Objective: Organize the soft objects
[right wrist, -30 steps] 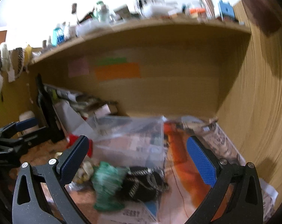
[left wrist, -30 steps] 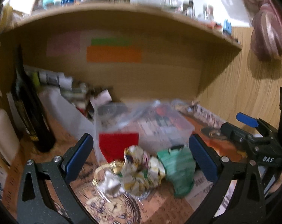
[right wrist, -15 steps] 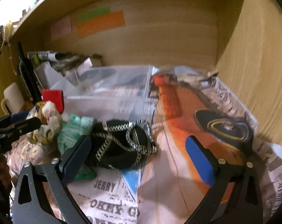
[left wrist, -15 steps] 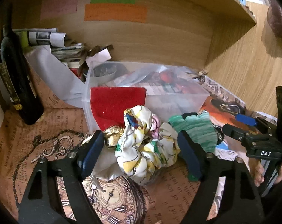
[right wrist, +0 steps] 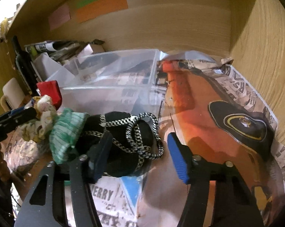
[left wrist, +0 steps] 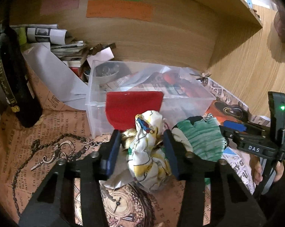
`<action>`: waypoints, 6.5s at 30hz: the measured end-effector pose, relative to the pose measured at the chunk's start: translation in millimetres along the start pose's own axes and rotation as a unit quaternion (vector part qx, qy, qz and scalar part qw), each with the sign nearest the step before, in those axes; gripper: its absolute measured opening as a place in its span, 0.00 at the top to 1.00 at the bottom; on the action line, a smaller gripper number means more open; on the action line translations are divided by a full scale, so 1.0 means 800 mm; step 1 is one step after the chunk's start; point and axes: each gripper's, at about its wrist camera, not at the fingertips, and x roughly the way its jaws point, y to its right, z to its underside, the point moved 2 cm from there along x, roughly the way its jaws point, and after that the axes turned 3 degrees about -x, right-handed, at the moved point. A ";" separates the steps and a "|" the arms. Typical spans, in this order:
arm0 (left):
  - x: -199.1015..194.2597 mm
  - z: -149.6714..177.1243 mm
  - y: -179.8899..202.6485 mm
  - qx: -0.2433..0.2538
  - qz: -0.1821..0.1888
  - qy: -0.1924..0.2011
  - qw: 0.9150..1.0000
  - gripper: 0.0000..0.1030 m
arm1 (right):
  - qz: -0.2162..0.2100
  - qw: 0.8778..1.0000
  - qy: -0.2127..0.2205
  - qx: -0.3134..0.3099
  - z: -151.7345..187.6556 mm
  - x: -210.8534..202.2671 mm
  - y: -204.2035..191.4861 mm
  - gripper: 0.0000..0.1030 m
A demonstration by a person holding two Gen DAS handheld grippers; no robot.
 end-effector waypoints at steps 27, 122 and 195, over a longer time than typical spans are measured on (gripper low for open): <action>-0.060 -0.039 -0.006 -0.010 0.000 0.081 0.997 0.85 | 0.022 0.999 0.033 0.016 -0.004 -0.033 0.022 0.89; 0.009 -0.039 0.011 0.044 -0.036 0.002 0.998 0.04 | -0.028 0.996 0.038 -0.073 -0.047 -0.018 -0.053 0.19; -0.018 -0.067 0.009 0.004 -0.032 0.058 0.998 0.54 | -0.004 0.999 0.031 0.043 -0.015 -0.058 0.068 0.39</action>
